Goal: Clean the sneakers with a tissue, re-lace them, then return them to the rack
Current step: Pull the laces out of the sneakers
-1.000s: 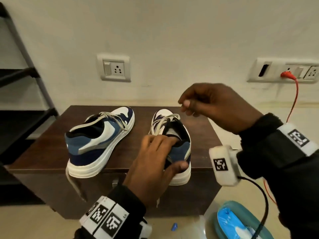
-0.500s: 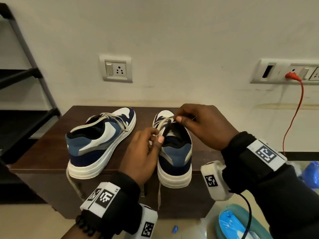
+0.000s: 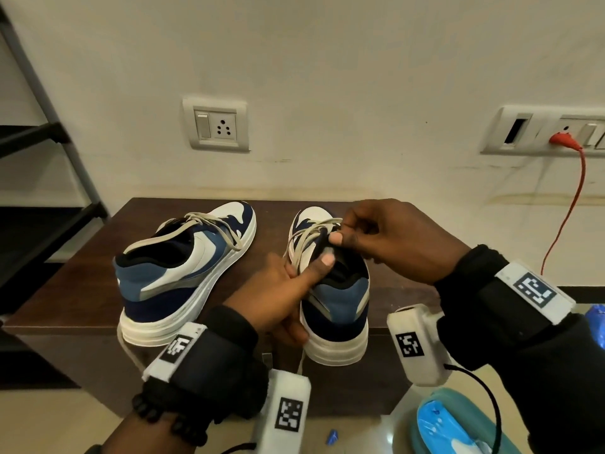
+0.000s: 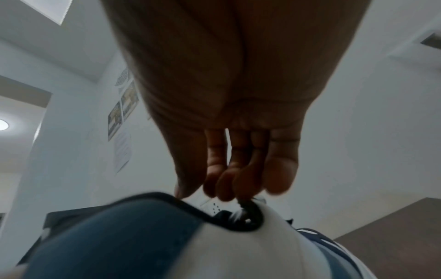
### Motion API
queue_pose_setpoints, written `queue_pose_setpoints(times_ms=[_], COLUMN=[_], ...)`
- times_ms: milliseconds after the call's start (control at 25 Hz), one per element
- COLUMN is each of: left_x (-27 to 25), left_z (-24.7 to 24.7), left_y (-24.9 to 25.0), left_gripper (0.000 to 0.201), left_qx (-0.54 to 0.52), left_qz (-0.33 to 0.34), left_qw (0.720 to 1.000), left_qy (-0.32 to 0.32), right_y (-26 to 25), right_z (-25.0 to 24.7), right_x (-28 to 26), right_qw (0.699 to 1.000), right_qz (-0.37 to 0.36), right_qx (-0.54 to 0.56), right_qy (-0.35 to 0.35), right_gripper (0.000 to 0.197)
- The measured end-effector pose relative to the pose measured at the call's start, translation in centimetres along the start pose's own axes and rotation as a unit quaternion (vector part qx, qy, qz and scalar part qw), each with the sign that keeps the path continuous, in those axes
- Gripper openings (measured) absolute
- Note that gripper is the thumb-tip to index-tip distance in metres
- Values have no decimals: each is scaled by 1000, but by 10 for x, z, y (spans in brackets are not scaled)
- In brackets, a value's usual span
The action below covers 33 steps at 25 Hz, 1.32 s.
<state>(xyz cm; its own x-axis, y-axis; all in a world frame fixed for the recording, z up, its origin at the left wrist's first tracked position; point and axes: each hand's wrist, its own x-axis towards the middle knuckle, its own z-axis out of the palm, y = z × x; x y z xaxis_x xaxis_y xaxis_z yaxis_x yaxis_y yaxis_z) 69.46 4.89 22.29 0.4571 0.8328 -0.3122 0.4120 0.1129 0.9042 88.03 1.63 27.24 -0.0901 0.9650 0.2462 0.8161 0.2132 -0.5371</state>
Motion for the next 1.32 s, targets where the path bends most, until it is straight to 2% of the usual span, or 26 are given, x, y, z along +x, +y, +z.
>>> queue_pose_setpoints(times_ms=[40, 80, 160, 240, 360, 600, 680, 800, 920, 1040, 1160, 1240, 1320], left_x=[-4, -7, -12, -15, -20, -28, -29, -29, -23, -12, -1, 5, 9], left_z=[1, 3, 7, 13, 15, 30, 31, 25, 21, 12, -4, -9, -8], left_y=[4, 6, 6, 2, -2, -8, -11, -8, -4, -4, -2, 3, 3], left_gripper=[40, 32, 17, 13, 20, 20, 19, 17, 19, 26, 61, 60, 50], left_qx=[-38, -65, -94, -92, -31, 85, 105, 52, 8, 70, 201, 237, 264], left_qz=[-36, -43, -4, 56, 128, 207, 205, 169, 132, 136, 200, 271, 308], left_qw=[998, 996, 995, 991, 981, 957, 954, 968, 977, 975, 940, 907, 877], left_qy=[-36, -37, 20, 82, 141, 186, 191, 176, 168, 160, 191, 216, 259], right_y=[-7, -14, -25, -31, -39, -44, -46, -53, -52, -47, -46, -47, -47], right_z=[0, 1, 1, -4, -5, 14, 23, 34, 35, 36, 35, 36, 38], right_x=[-1, -3, -8, -13, -19, -13, -9, -6, -9, -10, -14, -17, -19], right_qw=[999, 997, 991, 988, 980, 955, 954, 949, 955, 969, 971, 971, 970], right_qz=[-16, -34, -57, -62, -66, -40, -11, -30, -47, -40, -57, -71, -75], right_qx=[12, 17, -5, -41, -91, -200, -207, -244, -266, -231, -202, -178, -172], right_qy=[-35, -71, -121, -136, -162, -215, -215, -198, -125, -83, -119, -146, -152], right_gripper=[15, 11, 10, 13, 16, 23, 25, 31, 30, 30, 41, 52, 53])
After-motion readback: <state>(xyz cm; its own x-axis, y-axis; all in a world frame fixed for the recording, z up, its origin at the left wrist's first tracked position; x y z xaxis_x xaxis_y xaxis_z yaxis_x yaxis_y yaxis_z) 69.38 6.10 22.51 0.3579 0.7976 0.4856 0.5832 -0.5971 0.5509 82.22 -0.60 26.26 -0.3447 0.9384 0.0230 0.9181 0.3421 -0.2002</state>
